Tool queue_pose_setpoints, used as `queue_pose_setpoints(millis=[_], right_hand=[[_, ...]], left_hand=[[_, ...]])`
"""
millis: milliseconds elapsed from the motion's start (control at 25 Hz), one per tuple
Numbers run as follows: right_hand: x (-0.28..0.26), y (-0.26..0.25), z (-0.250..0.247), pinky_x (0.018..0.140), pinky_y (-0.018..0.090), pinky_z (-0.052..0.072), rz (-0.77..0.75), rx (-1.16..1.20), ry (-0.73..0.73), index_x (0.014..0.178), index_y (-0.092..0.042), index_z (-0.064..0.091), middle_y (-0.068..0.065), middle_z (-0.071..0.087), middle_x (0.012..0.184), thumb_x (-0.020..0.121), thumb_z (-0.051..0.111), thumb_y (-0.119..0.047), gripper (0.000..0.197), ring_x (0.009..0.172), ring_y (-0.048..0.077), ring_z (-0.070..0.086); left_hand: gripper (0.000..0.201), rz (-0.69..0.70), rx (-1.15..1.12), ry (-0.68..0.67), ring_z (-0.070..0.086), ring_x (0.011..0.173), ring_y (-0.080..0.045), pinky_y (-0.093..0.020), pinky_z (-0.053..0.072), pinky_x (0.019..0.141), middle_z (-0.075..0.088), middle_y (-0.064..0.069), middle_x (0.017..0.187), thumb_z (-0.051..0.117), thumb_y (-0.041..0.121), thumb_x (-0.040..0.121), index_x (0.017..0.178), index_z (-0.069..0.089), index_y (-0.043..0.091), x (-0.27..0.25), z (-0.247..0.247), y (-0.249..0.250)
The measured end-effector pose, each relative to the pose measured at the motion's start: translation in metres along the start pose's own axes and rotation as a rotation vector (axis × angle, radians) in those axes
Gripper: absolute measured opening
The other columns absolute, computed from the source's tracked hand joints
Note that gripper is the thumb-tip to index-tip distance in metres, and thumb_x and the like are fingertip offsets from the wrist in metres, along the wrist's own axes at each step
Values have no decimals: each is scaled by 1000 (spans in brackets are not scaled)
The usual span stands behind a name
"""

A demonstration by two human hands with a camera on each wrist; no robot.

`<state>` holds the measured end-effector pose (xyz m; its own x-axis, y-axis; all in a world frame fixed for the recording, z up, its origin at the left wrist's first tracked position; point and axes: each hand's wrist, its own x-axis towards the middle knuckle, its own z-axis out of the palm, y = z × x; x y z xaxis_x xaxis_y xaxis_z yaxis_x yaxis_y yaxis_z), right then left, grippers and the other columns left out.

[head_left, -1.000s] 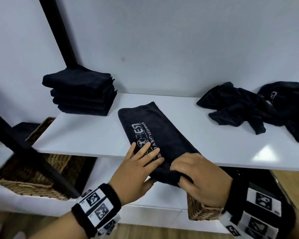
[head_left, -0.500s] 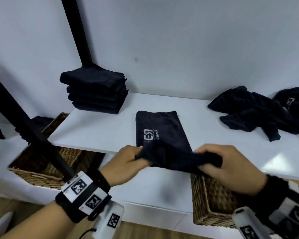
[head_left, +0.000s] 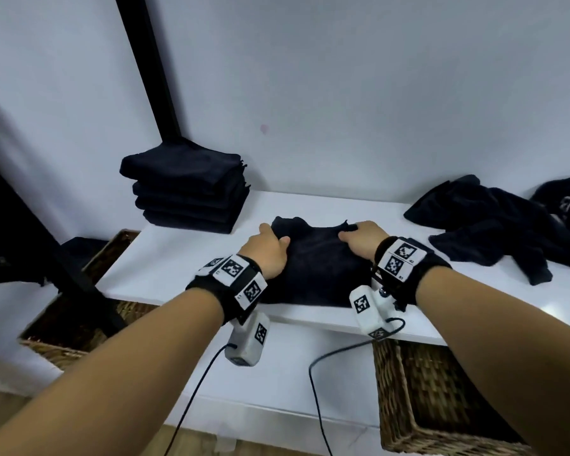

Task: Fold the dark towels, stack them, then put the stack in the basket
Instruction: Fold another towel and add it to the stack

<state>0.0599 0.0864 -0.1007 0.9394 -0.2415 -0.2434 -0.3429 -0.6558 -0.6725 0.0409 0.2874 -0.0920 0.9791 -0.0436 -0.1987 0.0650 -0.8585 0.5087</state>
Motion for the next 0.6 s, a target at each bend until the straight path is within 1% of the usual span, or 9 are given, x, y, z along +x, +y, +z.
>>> queue_pose_setpoints(millis=[120,160,240,320,360,400,440,520,600], right_hand=[[-7,-2,-8,67,27,40,-3,-246,38,100,-2,62,13,65,98,89,58,-38,38,84,29,58],[-13,-2,-13,66,27,40,2,-314,56,98,-4,60,11,63,92,90,57,-44,41,81,29,56],[-24,0,-26,63,31,51,18,-309,38,88,-4,62,10,66,77,87,54,-52,49,72,31,63],[-40,7,-36,67,42,61,69,-102,-50,83,1,66,14,71,72,81,61,-53,54,70,32,71],[-51,8,-38,66,44,61,102,-5,-102,87,1,66,15,72,77,79,68,-51,52,71,32,72],[-63,8,-36,64,42,61,138,73,-157,90,0,66,15,72,81,77,74,-45,48,69,30,72],[-73,9,-31,60,38,61,162,136,-197,92,0,65,14,71,81,77,78,-39,43,63,28,71],[-84,11,-20,52,29,56,169,196,-197,91,0,66,10,70,75,76,81,-30,37,48,22,65],[-88,11,-15,47,24,44,206,247,-171,89,-2,64,6,61,62,75,81,-27,33,40,17,52]], left_hand=[[48,56,370,136,59,103,-34,-37,38,71,57,-15,120,38,38,100,134,28,6,-8,0,9],[49,140,506,238,59,101,-32,-37,36,68,55,-13,120,43,34,98,136,27,7,-11,0,11],[42,459,650,376,55,100,-30,-36,34,67,50,-10,120,50,22,93,130,37,9,-14,0,13],[30,609,583,243,49,109,-31,-36,38,78,48,-9,121,45,21,94,122,46,10,-9,3,3],[33,572,514,123,44,120,-32,-39,40,90,45,-11,128,39,24,97,126,46,10,-5,5,-2],[41,482,444,-15,35,133,-33,-42,35,103,37,-13,141,34,28,99,136,41,10,-1,7,-8],[51,384,390,-124,20,143,-34,-44,26,113,20,-14,155,30,33,101,147,27,12,2,8,-11],[63,268,340,-237,1,149,-30,-46,11,120,-13,-7,161,27,40,101,155,1,19,4,10,-11],[70,235,291,-264,4,149,-30,-43,10,121,-21,-3,160,31,47,99,154,-6,24,-4,4,-8]])
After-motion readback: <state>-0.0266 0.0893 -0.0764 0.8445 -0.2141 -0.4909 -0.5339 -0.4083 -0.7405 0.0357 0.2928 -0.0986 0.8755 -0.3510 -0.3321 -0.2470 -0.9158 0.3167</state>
